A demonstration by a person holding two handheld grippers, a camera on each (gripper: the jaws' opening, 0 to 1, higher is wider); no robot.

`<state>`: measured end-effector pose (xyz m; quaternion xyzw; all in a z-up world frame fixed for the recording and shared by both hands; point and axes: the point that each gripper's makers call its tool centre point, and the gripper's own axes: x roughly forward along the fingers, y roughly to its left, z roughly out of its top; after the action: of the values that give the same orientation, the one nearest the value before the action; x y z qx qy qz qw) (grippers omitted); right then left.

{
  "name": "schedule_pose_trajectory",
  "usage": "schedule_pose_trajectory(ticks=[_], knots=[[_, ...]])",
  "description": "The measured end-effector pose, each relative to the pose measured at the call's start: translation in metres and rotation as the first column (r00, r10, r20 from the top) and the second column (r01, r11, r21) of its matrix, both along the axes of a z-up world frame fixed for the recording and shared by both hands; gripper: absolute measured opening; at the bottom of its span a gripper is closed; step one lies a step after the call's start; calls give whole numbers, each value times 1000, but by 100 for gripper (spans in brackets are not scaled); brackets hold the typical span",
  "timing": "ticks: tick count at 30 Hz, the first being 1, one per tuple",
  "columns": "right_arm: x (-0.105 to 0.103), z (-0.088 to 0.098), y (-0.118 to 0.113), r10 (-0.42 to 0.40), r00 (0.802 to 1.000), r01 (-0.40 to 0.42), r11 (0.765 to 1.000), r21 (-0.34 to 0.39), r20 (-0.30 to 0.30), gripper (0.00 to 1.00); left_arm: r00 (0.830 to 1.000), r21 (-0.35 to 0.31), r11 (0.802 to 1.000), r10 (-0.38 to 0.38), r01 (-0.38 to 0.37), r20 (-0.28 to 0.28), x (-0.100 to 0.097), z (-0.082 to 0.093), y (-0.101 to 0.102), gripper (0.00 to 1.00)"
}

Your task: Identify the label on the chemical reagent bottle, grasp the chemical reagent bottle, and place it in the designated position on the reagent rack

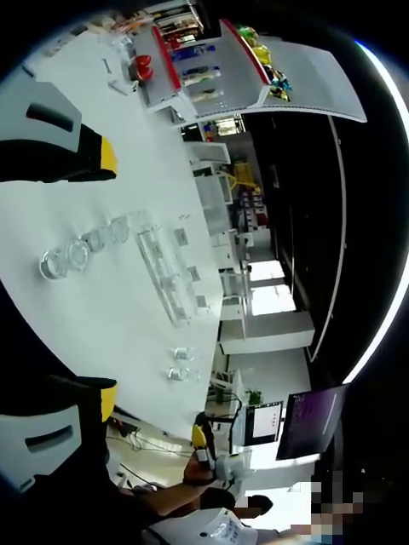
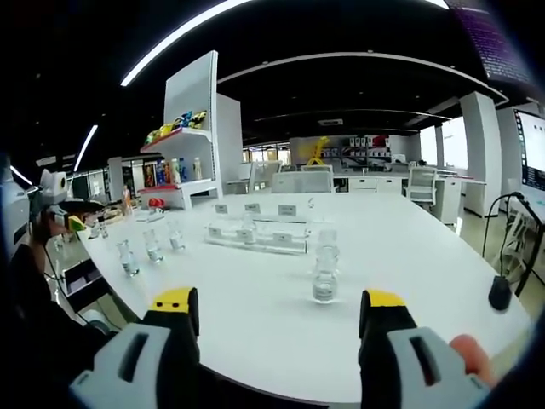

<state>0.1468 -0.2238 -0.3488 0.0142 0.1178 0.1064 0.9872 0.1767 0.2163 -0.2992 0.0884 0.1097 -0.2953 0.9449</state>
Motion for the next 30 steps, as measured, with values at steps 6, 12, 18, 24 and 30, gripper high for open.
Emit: schedule_pose_trajectory(ticks=[6, 12, 18, 24, 30], knots=[[2, -3, -2, -3, 1000, 3, 1000, -4, -5, 74, 1000, 7, 1000, -3, 3, -2, 0, -1, 0, 95], [7, -9, -4, -4, 1000, 3, 1000, -17, -23, 74, 1000, 8, 1000, -6, 6, 2, 1, 1, -1, 94], [9, -15, -5, -6, 999, 6, 1000, -17, -34, 74, 1000, 12, 1000, -7, 7, 1, 1, 0, -1, 94], [12, -16, -7, -16, 999, 16, 1000, -21, -29, 74, 1000, 11, 1000, -6, 6, 3, 1, 1, 0, 94], [14, -13, -11, -33, 999, 32, 999, -12, -16, 75, 1000, 12, 1000, -4, 4, 4, 0, 1, 0, 94]])
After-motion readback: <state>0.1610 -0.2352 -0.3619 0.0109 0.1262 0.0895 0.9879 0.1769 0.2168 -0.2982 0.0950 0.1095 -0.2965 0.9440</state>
